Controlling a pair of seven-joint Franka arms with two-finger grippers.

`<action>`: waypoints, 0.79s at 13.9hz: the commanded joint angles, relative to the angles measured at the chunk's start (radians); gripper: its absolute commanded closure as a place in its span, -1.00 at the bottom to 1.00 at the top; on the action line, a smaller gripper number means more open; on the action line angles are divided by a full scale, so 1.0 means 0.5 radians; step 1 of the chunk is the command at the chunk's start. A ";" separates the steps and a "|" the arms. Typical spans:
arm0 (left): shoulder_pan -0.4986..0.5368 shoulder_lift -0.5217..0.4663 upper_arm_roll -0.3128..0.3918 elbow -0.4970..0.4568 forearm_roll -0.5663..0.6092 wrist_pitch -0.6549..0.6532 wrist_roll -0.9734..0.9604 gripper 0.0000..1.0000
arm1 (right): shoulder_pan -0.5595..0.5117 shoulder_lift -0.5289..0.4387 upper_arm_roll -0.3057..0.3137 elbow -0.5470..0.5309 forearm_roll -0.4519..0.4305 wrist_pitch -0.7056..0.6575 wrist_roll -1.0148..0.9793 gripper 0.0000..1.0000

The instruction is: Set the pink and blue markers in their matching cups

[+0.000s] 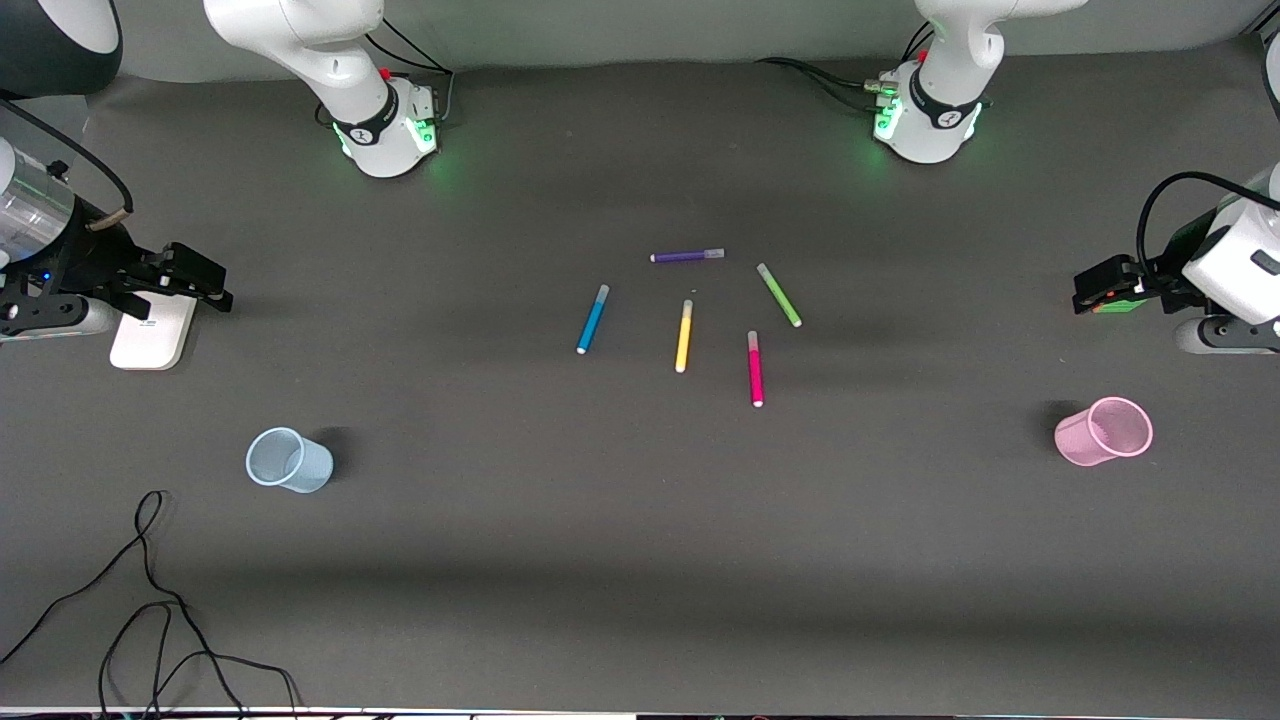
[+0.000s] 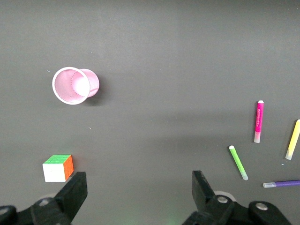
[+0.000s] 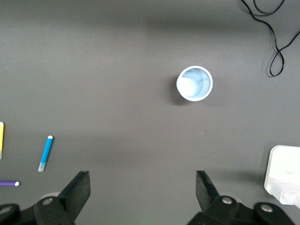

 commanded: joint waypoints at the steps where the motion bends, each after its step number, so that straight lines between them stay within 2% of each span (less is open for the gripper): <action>1: 0.022 -0.052 -0.011 -0.052 -0.024 0.008 0.031 -0.99 | 0.007 0.017 0.002 0.034 -0.006 -0.031 0.029 -1.00; 7: 0.022 -0.052 -0.011 -0.052 -0.024 0.001 0.028 -0.99 | 0.019 0.045 0.008 0.016 -0.003 -0.034 0.005 -1.00; 10: -0.003 -0.055 -0.017 -0.052 -0.024 -0.032 0.022 -0.99 | 0.087 0.167 0.021 0.019 0.022 -0.089 0.038 -1.00; 11: -0.009 -0.052 -0.023 -0.052 -0.024 -0.032 -0.005 -0.99 | 0.117 0.229 0.024 0.025 0.086 -0.107 0.053 -1.00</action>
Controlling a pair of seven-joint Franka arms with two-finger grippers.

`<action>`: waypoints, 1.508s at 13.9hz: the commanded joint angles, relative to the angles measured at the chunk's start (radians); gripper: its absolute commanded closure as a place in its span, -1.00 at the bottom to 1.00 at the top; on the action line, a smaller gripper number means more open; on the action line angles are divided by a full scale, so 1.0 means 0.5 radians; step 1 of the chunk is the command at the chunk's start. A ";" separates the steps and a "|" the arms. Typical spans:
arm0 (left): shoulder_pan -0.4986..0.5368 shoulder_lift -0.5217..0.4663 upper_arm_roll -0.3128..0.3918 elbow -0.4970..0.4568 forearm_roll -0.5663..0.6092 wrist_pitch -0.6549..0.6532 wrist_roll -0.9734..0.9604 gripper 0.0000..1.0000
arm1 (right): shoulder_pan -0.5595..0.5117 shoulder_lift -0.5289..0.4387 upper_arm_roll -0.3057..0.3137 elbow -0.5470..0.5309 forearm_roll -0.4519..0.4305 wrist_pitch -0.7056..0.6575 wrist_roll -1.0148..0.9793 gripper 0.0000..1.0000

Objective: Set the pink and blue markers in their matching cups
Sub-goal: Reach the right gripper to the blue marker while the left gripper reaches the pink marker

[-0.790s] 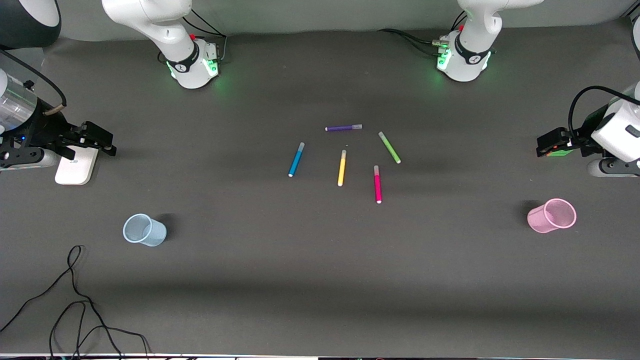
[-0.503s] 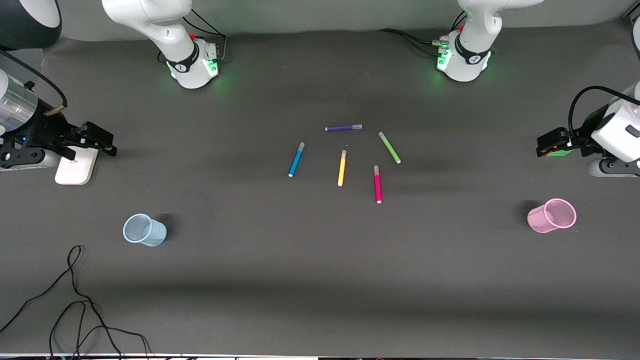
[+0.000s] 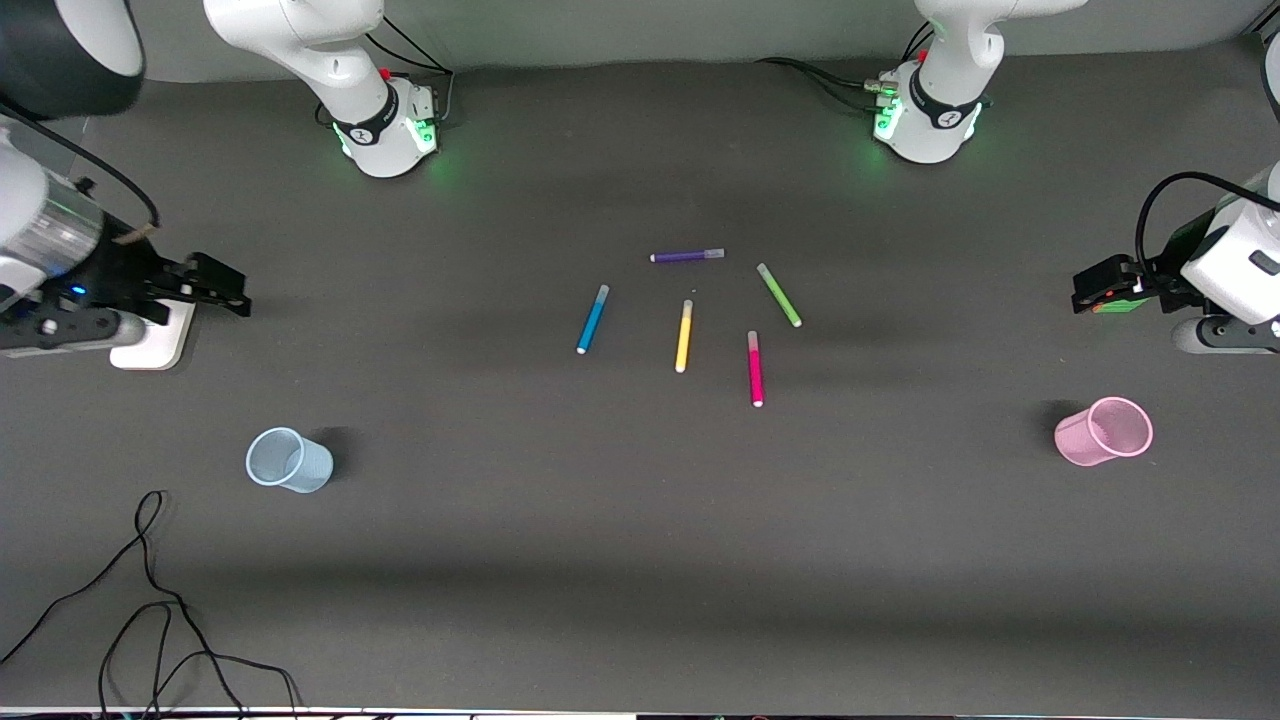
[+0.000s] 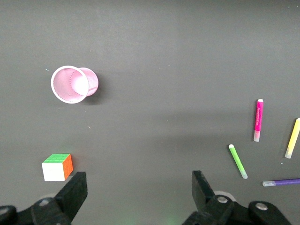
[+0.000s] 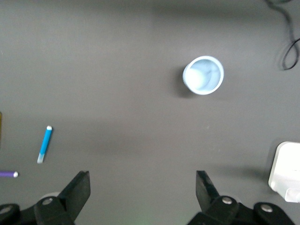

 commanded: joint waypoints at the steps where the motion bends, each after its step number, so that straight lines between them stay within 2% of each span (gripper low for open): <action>1: -0.048 -0.049 -0.022 -0.048 -0.022 -0.034 -0.021 -0.99 | 0.064 0.181 0.049 0.031 0.132 -0.059 0.114 -1.00; 2: -0.104 -0.034 -0.032 -0.044 -0.025 -0.031 -0.057 -0.99 | 0.065 0.242 0.125 0.031 0.178 -0.065 0.221 -1.00; 3: -0.156 -0.027 -0.035 -0.047 -0.025 -0.019 -0.131 -0.98 | 0.071 0.273 0.187 0.034 0.182 -0.065 0.338 -1.00; 5: -0.318 0.040 -0.035 -0.044 -0.025 -0.007 -0.299 -0.98 | 0.071 0.396 0.386 0.046 0.182 -0.053 0.577 -1.00; 7: -0.395 0.132 -0.035 -0.048 -0.053 0.042 -0.322 -0.98 | 0.071 0.533 0.536 0.047 0.185 -0.028 0.764 -1.00; 9: -0.478 0.245 -0.035 -0.075 -0.163 0.134 -0.370 -0.98 | 0.071 0.659 0.662 0.047 0.194 0.021 0.942 -1.00; 11: -0.610 0.337 -0.035 -0.157 -0.203 0.330 -0.612 -0.98 | 0.071 0.828 0.776 0.044 0.200 0.131 1.071 -1.00; 13: -0.717 0.451 -0.035 -0.201 -0.200 0.505 -0.830 -0.98 | 0.080 0.984 0.828 0.040 0.276 0.250 1.252 -1.00; 17: -0.889 0.675 -0.035 -0.262 -0.203 0.805 -1.009 -0.97 | 0.193 1.233 0.832 0.025 0.354 0.514 1.501 -1.00; 21: -0.981 0.776 -0.035 -0.593 -0.203 1.449 -1.076 -0.97 | 0.246 1.420 0.832 0.007 0.354 0.708 1.572 -1.00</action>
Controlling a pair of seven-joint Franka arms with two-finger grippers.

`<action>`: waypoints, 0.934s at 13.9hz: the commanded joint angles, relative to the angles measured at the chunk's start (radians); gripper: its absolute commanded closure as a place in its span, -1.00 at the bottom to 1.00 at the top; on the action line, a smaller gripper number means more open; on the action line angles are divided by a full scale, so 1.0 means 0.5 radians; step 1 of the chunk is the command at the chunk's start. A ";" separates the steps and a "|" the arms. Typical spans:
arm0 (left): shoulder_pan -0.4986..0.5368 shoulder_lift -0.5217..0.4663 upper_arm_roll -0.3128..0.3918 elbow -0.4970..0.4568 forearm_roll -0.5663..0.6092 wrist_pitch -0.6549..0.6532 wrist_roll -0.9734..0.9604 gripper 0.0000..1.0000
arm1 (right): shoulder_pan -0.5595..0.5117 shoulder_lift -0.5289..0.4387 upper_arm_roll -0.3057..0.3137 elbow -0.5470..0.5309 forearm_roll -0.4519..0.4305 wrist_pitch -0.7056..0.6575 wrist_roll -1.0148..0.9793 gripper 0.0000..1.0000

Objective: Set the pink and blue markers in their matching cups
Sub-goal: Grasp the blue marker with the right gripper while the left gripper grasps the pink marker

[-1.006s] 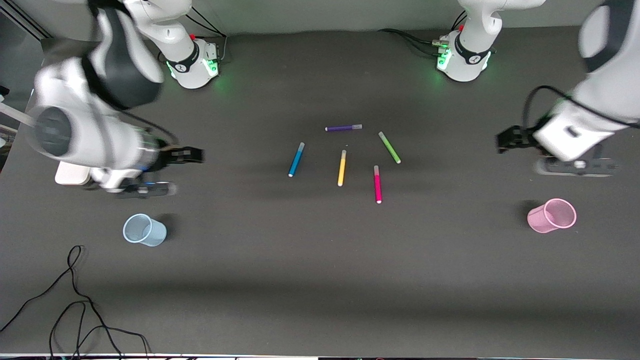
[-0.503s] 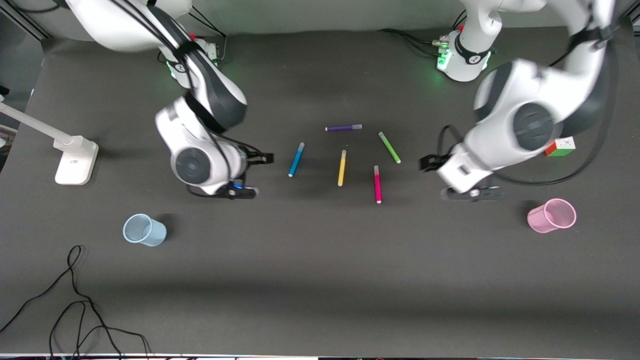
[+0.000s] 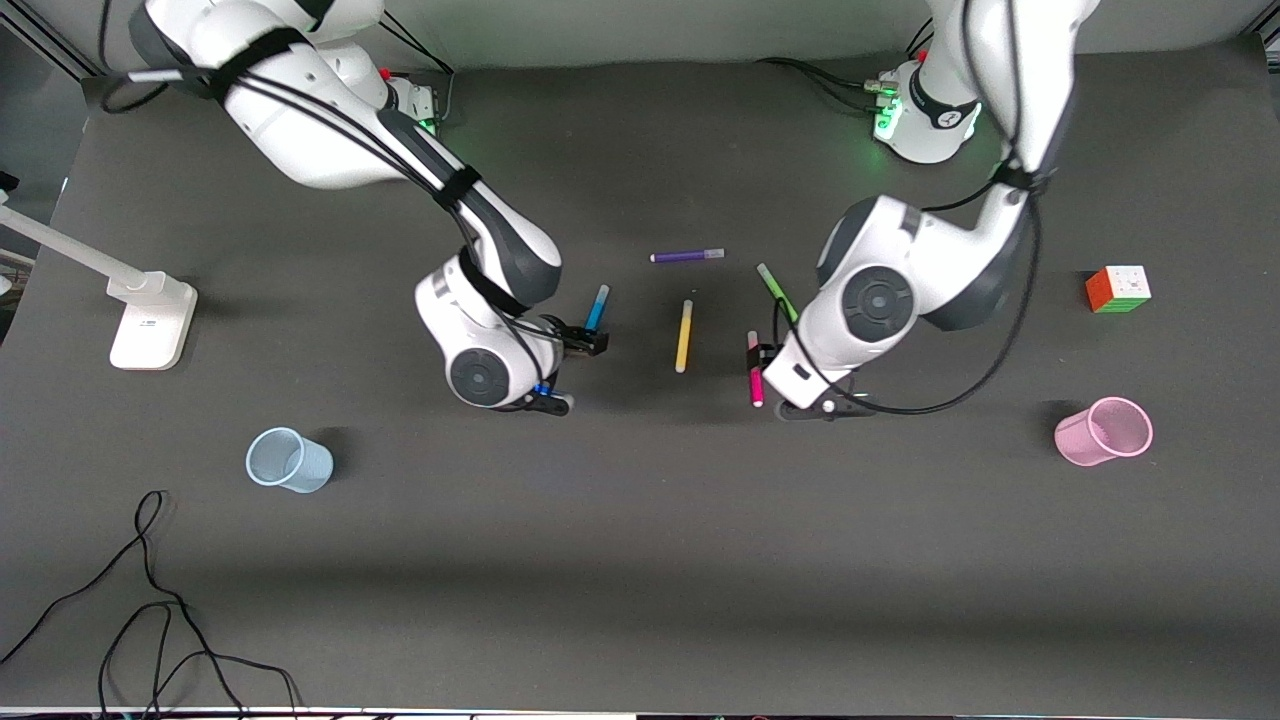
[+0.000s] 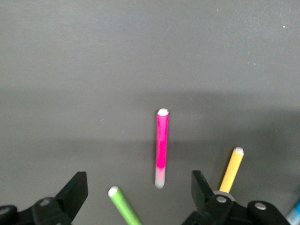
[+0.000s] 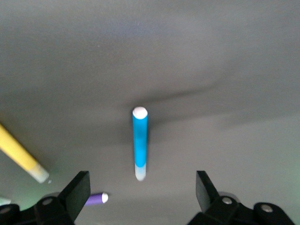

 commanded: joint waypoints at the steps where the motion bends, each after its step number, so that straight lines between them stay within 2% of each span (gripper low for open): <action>1: -0.098 0.035 0.032 -0.201 -0.017 0.350 -0.115 -0.96 | 0.016 0.097 0.004 0.007 0.043 0.114 0.063 -1.00; 2: -0.132 0.081 0.032 -0.205 -0.017 0.409 -0.143 -0.96 | 0.028 0.100 0.004 -0.020 0.043 0.163 0.063 -0.99; 6: -0.172 0.189 0.035 -0.211 -0.011 0.474 -0.186 -0.94 | 0.029 0.100 0.001 -0.033 0.043 0.195 0.063 -0.56; 8: -0.205 0.223 0.035 -0.226 0.001 0.477 -0.186 -0.83 | 0.029 0.106 0.001 -0.036 0.043 0.234 0.063 -0.29; 9: -0.209 0.238 0.035 -0.226 0.007 0.480 -0.186 -0.82 | 0.029 0.125 0.001 -0.036 0.040 0.256 0.063 -0.26; 11: -0.209 0.247 0.035 -0.223 0.011 0.486 -0.186 -0.52 | 0.029 0.146 -0.002 -0.042 0.040 0.314 0.060 -0.20; 13: -0.212 0.259 0.038 -0.223 0.026 0.499 -0.186 -0.22 | 0.029 0.165 0.001 -0.042 0.040 0.342 0.063 -0.04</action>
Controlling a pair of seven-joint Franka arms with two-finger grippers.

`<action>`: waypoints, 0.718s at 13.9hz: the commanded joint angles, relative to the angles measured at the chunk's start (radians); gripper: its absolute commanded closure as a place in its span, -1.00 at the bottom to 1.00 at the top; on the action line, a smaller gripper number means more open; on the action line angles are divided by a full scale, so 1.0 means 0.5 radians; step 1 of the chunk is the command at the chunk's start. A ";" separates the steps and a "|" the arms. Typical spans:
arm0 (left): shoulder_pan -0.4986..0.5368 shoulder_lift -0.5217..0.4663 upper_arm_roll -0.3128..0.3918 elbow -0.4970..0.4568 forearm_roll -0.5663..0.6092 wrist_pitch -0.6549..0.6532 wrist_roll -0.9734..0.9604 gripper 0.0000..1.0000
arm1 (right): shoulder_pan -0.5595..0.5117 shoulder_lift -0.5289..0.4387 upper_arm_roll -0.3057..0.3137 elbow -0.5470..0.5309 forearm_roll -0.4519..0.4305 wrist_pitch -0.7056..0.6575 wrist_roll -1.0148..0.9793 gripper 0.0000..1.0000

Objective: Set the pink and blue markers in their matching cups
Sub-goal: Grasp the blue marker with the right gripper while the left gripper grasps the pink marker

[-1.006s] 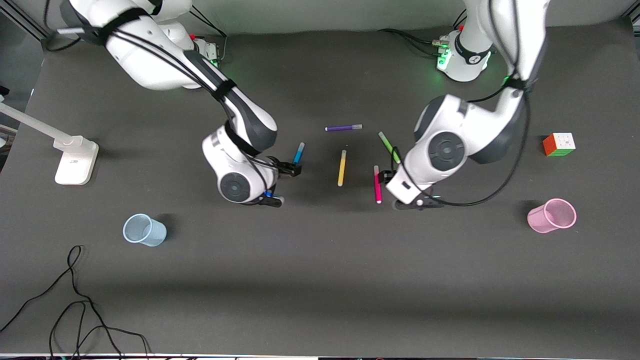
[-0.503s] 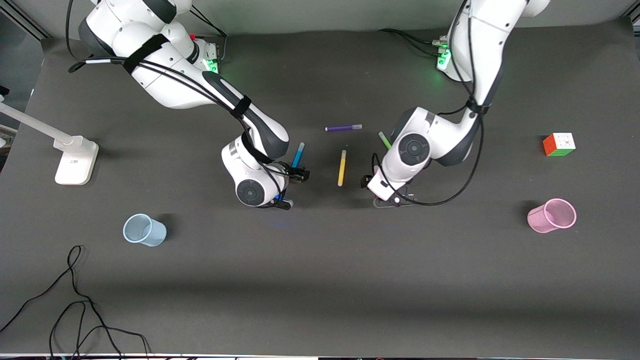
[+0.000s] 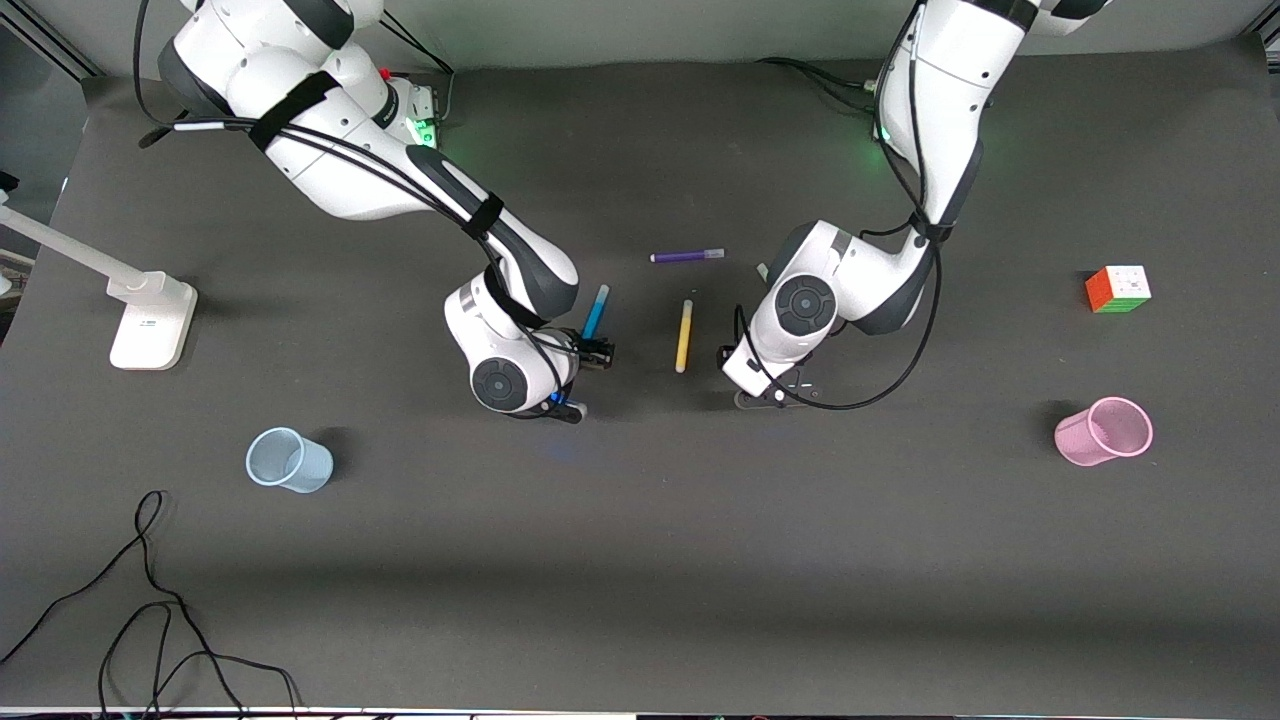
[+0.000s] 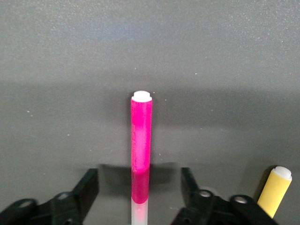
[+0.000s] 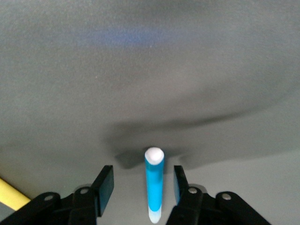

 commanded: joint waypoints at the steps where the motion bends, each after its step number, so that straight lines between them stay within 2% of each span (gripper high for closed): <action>1: -0.040 0.001 0.036 -0.020 0.025 0.069 -0.033 -0.20 | 0.012 0.010 0.000 -0.016 0.042 0.052 0.050 0.06; 3: -0.037 0.013 0.036 -0.020 0.053 0.081 -0.024 -0.15 | 0.012 0.010 -0.003 -0.016 0.048 0.052 0.056 0.54; 4: -0.034 0.019 0.039 -0.020 0.083 0.087 -0.021 -0.06 | 0.009 0.010 -0.003 -0.016 0.063 0.052 0.056 0.78; 5: -0.031 0.028 0.039 -0.020 0.126 0.103 -0.018 0.14 | 0.009 0.006 -0.003 -0.016 0.088 0.052 0.053 1.00; 6: -0.022 0.028 0.039 -0.020 0.172 0.118 -0.018 0.45 | 0.006 0.003 -0.006 -0.016 0.088 0.052 0.053 1.00; 7: -0.019 0.022 0.039 -0.020 0.197 0.118 -0.012 0.97 | 0.003 -0.006 -0.003 -0.013 0.088 0.049 0.056 1.00; 10: -0.007 -0.045 0.051 -0.017 0.197 0.082 -0.030 1.00 | -0.009 -0.052 -0.006 0.014 0.064 0.019 0.150 1.00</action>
